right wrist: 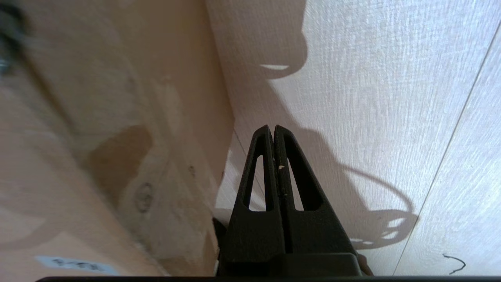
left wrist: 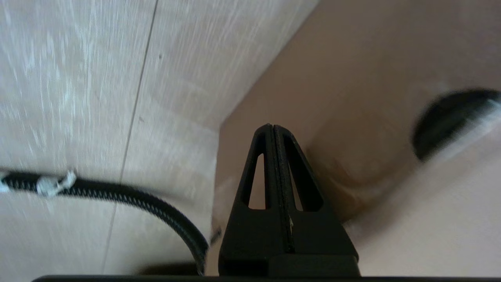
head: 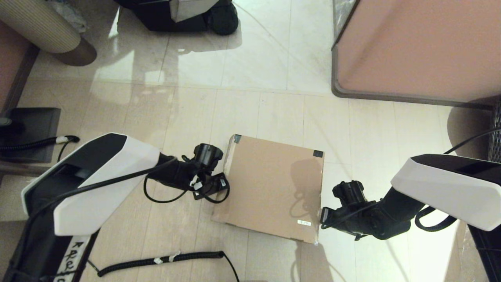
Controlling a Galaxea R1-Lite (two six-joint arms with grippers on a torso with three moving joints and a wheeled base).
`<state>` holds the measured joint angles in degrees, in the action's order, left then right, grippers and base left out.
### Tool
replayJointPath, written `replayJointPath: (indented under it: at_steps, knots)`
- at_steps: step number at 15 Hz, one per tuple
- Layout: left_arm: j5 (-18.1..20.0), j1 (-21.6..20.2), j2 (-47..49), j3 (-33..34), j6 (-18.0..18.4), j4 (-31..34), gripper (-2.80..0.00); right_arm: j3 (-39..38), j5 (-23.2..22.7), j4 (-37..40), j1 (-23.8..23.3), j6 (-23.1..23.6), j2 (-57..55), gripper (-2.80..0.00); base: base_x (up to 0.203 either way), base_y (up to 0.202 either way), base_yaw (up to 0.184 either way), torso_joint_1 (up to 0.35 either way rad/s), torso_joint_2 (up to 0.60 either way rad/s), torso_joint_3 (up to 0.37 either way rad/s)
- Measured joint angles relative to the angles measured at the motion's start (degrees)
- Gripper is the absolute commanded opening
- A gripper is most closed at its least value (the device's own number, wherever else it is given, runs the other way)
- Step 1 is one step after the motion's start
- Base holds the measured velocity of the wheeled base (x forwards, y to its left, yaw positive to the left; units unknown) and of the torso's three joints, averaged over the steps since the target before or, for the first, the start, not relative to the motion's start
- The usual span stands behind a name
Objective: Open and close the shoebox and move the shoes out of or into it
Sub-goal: Open the shoe box
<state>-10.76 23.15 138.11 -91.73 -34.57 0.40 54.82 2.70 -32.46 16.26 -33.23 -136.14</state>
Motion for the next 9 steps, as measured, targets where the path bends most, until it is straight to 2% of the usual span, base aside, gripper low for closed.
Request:
replayJointPath:
  at_steps: [2, 5, 9]
  knots:
    - [0.37, 0.24, -1.25, 0.70, -2.35, 1.82, -2.80, 0.00, -0.50, 0.02, -0.12, 0.02, -0.21, -2.80, 0.000, 0.000, 0.000, 0.000, 0.00, 0.000]
    - [3.34, 1.45, -3.25, 1.40, -7.54, 5.78, -2.80, 0.00, -2.43, 0.02, -0.53, -0.15, -0.14, -2.80, 0.000, 0.000, 0.000, 0.000, 0.00, 0.000]
    - [3.63, 3.50, -4.59, 3.12, -8.56, 6.26, -2.80, 0.22, -2.85, 0.02, -0.76, -0.56, 0.23, -2.80, 0.000, 0.000, 0.000, 0.000, 0.00, 0.000]
